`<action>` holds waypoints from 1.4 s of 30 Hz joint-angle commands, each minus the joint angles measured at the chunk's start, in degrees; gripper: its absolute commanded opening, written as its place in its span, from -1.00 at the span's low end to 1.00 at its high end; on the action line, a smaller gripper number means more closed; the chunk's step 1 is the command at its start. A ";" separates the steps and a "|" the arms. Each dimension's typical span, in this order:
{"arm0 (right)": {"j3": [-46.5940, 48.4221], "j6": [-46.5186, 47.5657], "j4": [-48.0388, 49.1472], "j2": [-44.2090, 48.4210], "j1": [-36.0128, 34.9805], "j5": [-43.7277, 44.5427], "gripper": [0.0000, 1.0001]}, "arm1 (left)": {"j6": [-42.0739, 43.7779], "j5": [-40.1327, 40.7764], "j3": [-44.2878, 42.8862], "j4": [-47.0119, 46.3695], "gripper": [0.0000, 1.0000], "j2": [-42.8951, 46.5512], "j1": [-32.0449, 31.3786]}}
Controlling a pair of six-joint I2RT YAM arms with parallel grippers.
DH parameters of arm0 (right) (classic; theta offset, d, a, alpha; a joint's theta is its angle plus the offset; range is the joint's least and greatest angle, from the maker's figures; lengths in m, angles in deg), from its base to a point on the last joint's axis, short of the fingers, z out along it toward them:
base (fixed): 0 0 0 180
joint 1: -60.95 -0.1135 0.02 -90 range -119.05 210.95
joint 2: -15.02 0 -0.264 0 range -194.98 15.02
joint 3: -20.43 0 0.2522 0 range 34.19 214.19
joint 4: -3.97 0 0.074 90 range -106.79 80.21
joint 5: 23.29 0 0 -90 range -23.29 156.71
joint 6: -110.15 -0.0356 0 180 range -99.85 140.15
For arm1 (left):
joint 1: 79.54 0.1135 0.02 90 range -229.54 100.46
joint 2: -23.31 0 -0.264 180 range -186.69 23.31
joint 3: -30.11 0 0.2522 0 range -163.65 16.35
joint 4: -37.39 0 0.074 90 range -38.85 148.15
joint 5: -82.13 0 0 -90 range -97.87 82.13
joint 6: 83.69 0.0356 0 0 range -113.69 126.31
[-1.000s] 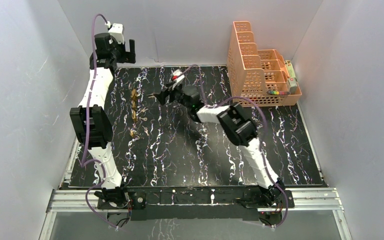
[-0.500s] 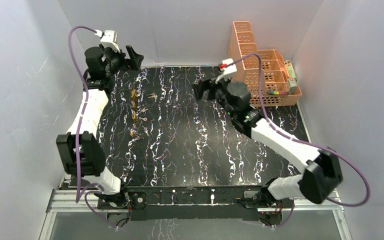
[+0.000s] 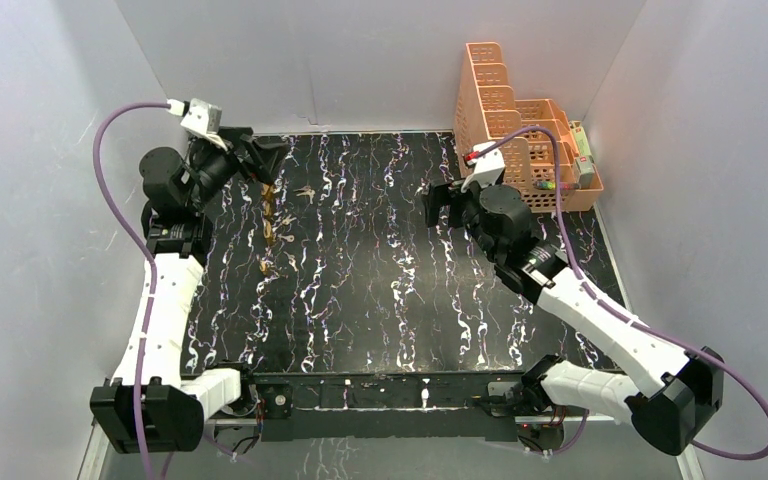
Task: Lock with the key
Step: Reset both arms
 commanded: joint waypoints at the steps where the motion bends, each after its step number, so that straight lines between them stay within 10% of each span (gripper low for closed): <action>1: 2.55 4.21 -0.36 3.38 -0.19 3.04 0.97 | -0.84 -3.52 1.88 -1.17 0.97 3.33 -0.04; 20: -1.54 9.26 6.01 8.42 -0.21 -0.59 0.97 | -0.26 -5.84 0.19 -3.82 0.97 1.39 -0.02; 31: 4.53 5.51 5.73 2.13 -0.19 19.22 0.97 | 1.27 -1.77 0.48 -4.18 0.97 1.97 -0.07; 42: 5.91 5.20 5.14 -0.01 -0.19 14.70 0.97 | -0.80 -2.36 3.89 -9.77 0.97 1.57 -0.01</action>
